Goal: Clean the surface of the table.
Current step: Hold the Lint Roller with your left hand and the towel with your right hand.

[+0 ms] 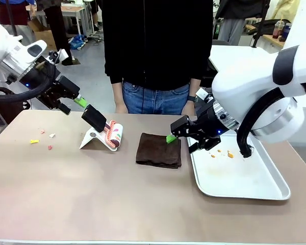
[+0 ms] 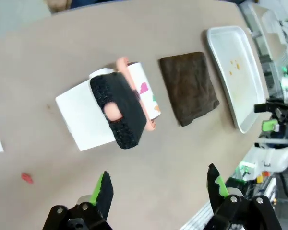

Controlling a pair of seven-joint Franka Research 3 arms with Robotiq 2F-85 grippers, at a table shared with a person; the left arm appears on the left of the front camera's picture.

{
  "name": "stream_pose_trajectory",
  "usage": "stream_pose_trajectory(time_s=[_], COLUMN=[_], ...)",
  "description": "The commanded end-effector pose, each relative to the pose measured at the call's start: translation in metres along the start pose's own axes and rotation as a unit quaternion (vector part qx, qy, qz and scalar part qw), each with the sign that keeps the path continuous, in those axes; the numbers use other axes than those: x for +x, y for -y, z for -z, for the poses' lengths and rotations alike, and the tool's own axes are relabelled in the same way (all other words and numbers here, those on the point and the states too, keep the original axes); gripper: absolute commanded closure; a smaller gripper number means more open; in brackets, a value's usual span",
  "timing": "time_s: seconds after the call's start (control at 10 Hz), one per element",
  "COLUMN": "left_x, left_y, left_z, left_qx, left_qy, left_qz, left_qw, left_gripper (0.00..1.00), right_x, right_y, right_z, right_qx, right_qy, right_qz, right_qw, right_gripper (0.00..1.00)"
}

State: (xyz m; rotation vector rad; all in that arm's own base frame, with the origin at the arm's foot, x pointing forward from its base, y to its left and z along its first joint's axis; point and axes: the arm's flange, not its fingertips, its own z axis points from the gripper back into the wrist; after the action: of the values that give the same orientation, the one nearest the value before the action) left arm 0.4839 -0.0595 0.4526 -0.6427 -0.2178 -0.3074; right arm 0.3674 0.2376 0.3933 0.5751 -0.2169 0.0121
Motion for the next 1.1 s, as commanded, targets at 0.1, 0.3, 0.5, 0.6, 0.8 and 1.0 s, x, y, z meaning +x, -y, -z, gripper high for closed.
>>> stream_pose_trajectory(time_s=[0.1, 0.3, 0.5, 0.6, 0.8, 1.0], left_x=[0.041, 0.051, 0.056, 0.054, 0.048, 0.043], left_y=[-0.017, -0.022, -0.028, -0.032, -0.031, -0.028], left_z=[0.015, 0.026, 0.038, 0.040, 0.042, 0.045], left_qx=[0.013, 0.009, 0.009, 0.003, -0.007, -0.013], left_qy=[-0.027, -0.025, -0.035, -0.040, -0.039, -0.041], left_qz=[-0.122, -0.160, -0.180, -0.182, -0.181, -0.178], left_qw=[0.992, 0.987, 0.983, 0.983, 0.983, 0.983], left_gripper=[0.00, 0.00, 0.00, 0.00, 0.00, 0.00], right_x=[0.024, 0.042, 0.058, 0.067, 0.086, 0.092], right_y=[-0.025, -0.025, -0.029, -0.033, -0.036, -0.035], right_z=[0.022, 0.035, 0.058, 0.070, 0.097, 0.115], right_qx=[-0.090, -0.106, -0.141, -0.149, -0.192, -0.211], right_qy=[-0.005, 0.000, -0.014, -0.022, -0.021, -0.047], right_qz=[0.010, 0.045, 0.062, 0.062, 0.082, 0.095], right_qw=[0.996, 0.993, 0.988, 0.987, 0.978, 0.972], right_gripper=[0.00, 0.00, 0.00, 0.00, 0.00, 0.00])
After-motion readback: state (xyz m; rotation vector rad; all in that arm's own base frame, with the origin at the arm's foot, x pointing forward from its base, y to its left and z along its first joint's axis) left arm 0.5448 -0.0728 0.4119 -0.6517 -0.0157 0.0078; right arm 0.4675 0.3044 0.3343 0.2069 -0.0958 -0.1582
